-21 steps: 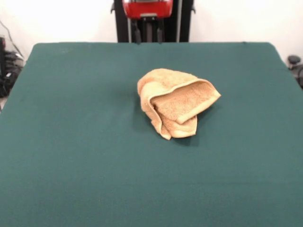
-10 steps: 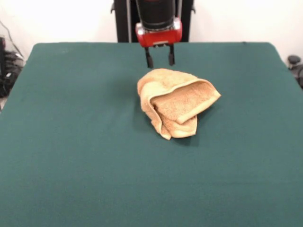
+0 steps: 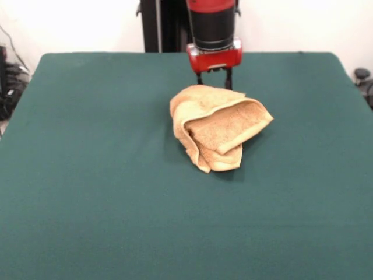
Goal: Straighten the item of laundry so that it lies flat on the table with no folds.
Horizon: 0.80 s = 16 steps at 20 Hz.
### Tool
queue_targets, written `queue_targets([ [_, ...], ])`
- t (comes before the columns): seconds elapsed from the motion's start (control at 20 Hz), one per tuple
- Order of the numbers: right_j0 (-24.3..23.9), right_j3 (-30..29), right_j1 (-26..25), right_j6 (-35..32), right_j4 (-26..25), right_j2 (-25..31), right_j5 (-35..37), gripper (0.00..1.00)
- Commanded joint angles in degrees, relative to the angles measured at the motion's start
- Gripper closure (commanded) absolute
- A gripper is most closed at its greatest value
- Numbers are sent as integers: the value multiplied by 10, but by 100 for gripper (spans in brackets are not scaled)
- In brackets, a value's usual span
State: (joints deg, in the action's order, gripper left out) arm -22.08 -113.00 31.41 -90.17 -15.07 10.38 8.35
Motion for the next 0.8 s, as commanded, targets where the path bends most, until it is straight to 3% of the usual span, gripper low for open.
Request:
queue_targets([
  [0.05,56,-32,35,-153,11,-26,-138,0],
  [0.8,164,-75,29,-157,92,-154,-382,0],
])
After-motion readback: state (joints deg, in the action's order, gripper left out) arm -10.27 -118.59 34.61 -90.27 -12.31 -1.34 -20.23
